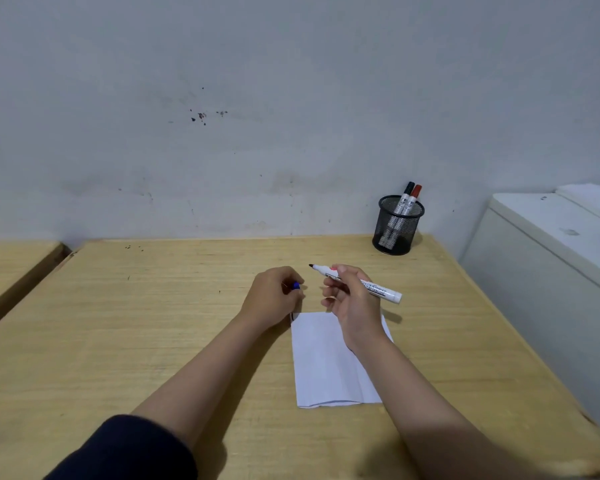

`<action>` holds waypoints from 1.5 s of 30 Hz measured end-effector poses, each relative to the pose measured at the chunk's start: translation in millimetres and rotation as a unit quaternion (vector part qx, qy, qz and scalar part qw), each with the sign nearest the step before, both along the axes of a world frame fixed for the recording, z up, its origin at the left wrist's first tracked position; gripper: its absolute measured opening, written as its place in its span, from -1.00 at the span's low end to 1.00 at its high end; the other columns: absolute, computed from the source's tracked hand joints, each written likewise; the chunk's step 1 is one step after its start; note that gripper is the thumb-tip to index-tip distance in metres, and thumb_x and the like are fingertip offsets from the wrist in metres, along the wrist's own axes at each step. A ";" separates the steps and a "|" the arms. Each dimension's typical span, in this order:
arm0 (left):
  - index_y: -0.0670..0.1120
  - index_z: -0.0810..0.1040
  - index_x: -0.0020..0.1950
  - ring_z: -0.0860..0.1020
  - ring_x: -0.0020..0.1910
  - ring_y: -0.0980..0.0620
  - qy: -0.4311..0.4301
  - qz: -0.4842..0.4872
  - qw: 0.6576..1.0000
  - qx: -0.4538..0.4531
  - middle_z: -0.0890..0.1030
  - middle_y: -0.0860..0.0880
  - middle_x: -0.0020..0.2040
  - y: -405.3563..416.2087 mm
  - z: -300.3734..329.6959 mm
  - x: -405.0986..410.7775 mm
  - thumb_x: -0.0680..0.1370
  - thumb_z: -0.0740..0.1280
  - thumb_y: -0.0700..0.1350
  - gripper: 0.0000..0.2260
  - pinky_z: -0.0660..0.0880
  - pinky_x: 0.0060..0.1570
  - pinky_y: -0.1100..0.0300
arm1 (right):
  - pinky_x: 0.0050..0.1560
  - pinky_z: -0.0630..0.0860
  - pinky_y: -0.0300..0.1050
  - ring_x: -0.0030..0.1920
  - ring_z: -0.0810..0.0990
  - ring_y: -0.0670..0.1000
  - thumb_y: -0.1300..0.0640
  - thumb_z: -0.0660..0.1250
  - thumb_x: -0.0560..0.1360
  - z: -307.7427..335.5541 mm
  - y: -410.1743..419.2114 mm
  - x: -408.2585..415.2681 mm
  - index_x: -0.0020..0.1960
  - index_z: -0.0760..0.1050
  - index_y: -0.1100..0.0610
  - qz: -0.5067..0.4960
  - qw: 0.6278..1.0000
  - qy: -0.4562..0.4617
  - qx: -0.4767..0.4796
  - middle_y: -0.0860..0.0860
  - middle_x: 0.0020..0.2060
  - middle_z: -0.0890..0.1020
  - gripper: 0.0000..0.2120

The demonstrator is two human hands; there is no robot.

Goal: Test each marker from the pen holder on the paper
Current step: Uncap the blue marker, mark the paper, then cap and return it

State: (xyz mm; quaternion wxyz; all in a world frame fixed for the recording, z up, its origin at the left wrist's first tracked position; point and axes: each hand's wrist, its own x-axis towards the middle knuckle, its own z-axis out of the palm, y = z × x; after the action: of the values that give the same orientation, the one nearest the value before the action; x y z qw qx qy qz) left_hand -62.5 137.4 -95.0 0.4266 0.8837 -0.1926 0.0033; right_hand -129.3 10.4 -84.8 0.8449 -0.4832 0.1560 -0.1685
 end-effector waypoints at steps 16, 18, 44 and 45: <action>-0.09 0.60 -0.02 0.63 -0.25 0.09 0.288 -0.054 0.853 -0.432 0.67 -0.02 -0.23 23.5 62.6 -57.0 0.48 0.35 -0.25 -0.87 0.49 0.10 0.13 | -0.45 0.45 -0.19 -0.47 0.50 -0.09 0.36 0.28 0.48 44.9 0.8 -45.3 -0.19 0.52 0.30 0.000 0.974 -0.122 -0.191 0.03 -0.45 0.60 -0.91; -0.09 0.60 -0.02 0.62 -0.25 0.09 0.283 -0.066 0.855 -0.430 0.66 -0.05 -0.20 24.7 66.6 -65.8 0.48 0.35 -0.26 -0.87 0.49 0.11 0.13 | -0.44 0.45 -0.17 -0.49 0.47 -0.08 0.35 0.31 0.47 47.8 4.1 -50.7 -0.22 0.52 0.25 0.006 0.968 -0.129 -0.216 0.03 -0.43 0.61 -0.90; -0.12 0.65 -0.10 0.54 -0.30 0.03 -0.026 0.002 0.948 -0.317 0.61 -0.07 -0.31 49.0 119.1 -110.4 0.38 0.47 -0.22 -0.88 0.45 -0.25 0.19 | -0.32 0.42 -0.46 -0.29 0.57 -0.10 0.15 0.53 0.32 96.1 24.1 -97.8 -0.11 0.62 0.11 -0.004 0.868 -0.067 -0.492 0.01 -0.30 0.67 -0.83; -0.12 0.65 -0.09 0.54 -0.30 0.03 -0.025 -0.001 0.950 -0.312 0.60 -0.06 -0.32 45.0 121.3 -111.1 0.37 0.48 -0.21 -0.86 0.45 -0.26 0.19 | -0.31 0.40 -0.50 -0.24 0.60 -0.10 0.15 0.53 0.31 96.2 21.4 -96.8 -0.08 0.63 0.11 -0.011 0.854 -0.077 -0.515 0.00 -0.26 0.69 -0.80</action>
State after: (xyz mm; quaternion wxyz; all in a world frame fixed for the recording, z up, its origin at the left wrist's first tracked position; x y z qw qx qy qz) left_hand -173.5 182.4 26.2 0.6763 0.7057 -0.1932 0.0848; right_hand -226.1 31.8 11.3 0.4831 -0.8326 -0.0138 -0.2706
